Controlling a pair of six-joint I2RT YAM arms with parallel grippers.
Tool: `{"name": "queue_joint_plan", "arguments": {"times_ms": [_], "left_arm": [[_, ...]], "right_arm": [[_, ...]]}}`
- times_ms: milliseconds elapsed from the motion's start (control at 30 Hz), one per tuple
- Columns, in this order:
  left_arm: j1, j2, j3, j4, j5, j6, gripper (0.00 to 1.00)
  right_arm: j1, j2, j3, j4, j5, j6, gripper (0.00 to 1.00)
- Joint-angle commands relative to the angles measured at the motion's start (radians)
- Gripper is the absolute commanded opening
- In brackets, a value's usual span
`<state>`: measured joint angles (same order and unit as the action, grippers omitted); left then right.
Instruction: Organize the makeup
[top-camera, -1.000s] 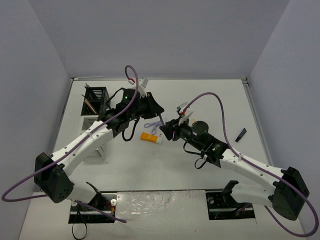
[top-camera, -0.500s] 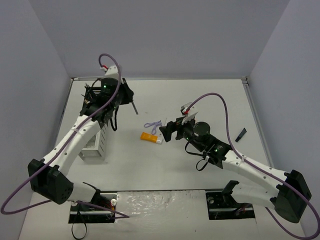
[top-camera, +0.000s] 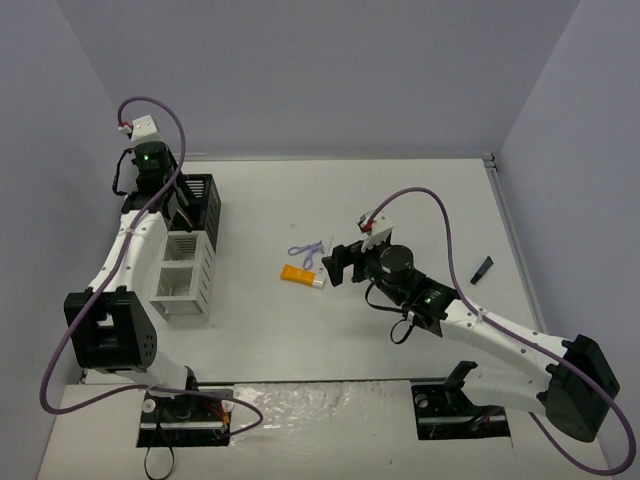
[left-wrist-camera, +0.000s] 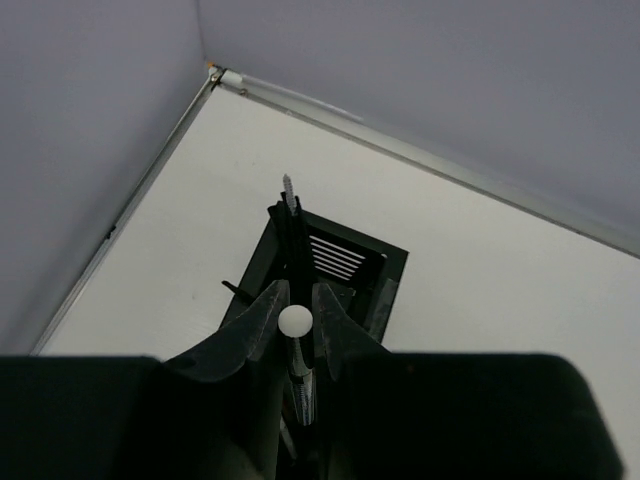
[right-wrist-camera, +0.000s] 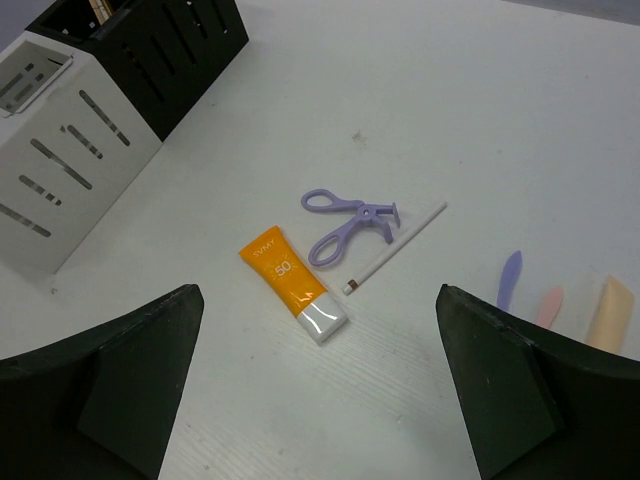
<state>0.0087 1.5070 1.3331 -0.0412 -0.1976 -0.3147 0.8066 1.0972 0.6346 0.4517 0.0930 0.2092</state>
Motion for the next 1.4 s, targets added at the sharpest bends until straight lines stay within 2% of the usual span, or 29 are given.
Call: {"name": "queue_joint_plan", "arguments": {"times_ms": [0,133,167,267,400,467,533,667,767,933,1067,1367], "left_arm": [[0.060,0.039,0.029,0.118,0.030,-0.016,0.06],[0.085,0.063,0.011,0.128,0.068,-0.046,0.11],[0.089,0.072,0.011,0.119,0.074,-0.051,0.23],[0.088,0.071,0.011,0.104,0.088,-0.063,0.47],[0.092,0.040,0.019,0.056,0.094,-0.083,0.70],[0.091,0.006,0.043,-0.048,0.105,-0.099,0.84],[0.090,-0.029,0.087,-0.158,0.114,-0.109,0.94],[0.091,-0.084,0.181,-0.355,0.192,-0.113,0.97],[0.088,-0.173,0.155,-0.440,0.268,-0.083,0.97],[0.089,-0.318,0.001,-0.427,0.357,-0.015,0.97],[0.091,-0.406,-0.088,-0.418,0.363,0.011,0.97],[0.092,-0.438,-0.114,-0.418,0.387,-0.003,0.97]], "right_arm": [[0.001,0.015,0.023,0.035,0.055,-0.008,1.00],[0.000,0.028,0.026,0.033,0.065,-0.003,1.00],[0.000,0.044,0.033,0.033,0.065,-0.002,1.00],[-0.001,0.067,0.042,0.028,0.074,0.007,1.00],[-0.001,0.126,0.074,-0.023,0.135,0.044,1.00],[-0.004,0.175,0.110,-0.051,0.165,0.062,1.00],[-0.004,0.207,0.139,-0.080,0.204,0.099,0.99],[-0.013,0.321,0.180,-0.099,0.236,0.166,0.95],[-0.017,0.417,0.231,-0.120,0.242,0.197,0.90],[-0.017,0.538,0.295,-0.120,0.257,0.210,0.81],[-0.017,0.599,0.327,-0.103,0.291,0.220,0.71],[-0.015,0.746,0.397,-0.095,0.335,0.236,0.55]]}}
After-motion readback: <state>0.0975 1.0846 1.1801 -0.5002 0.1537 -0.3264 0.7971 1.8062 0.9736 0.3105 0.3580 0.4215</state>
